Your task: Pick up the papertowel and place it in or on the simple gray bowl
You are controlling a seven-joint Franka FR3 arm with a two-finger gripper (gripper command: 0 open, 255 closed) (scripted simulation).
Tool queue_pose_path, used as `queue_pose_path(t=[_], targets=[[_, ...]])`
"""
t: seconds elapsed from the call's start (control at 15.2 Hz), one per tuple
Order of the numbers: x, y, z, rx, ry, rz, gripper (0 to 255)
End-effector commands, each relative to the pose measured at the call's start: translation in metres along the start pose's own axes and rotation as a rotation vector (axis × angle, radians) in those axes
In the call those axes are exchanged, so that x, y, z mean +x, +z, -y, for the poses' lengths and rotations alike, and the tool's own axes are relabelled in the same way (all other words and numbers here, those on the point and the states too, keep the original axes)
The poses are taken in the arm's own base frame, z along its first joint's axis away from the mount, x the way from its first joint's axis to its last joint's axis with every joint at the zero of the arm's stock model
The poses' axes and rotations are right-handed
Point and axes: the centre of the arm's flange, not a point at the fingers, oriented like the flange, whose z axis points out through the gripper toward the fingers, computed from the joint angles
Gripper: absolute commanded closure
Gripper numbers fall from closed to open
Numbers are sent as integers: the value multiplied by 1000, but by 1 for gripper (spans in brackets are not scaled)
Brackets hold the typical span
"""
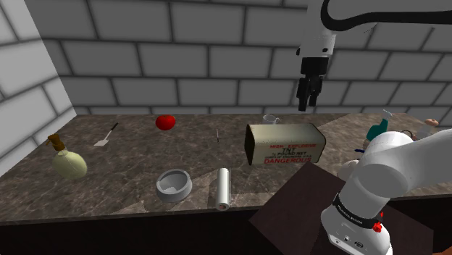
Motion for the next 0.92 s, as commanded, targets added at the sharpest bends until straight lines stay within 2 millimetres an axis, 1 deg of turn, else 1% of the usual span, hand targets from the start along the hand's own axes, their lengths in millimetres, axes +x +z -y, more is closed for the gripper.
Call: queue_pose_path(t=[0.0,0.4,0.86], targets=[[0,0,0,0,0,0,0],[21,71,11,51,126,-64,0],[52,151,24,110,272,-138,0]])
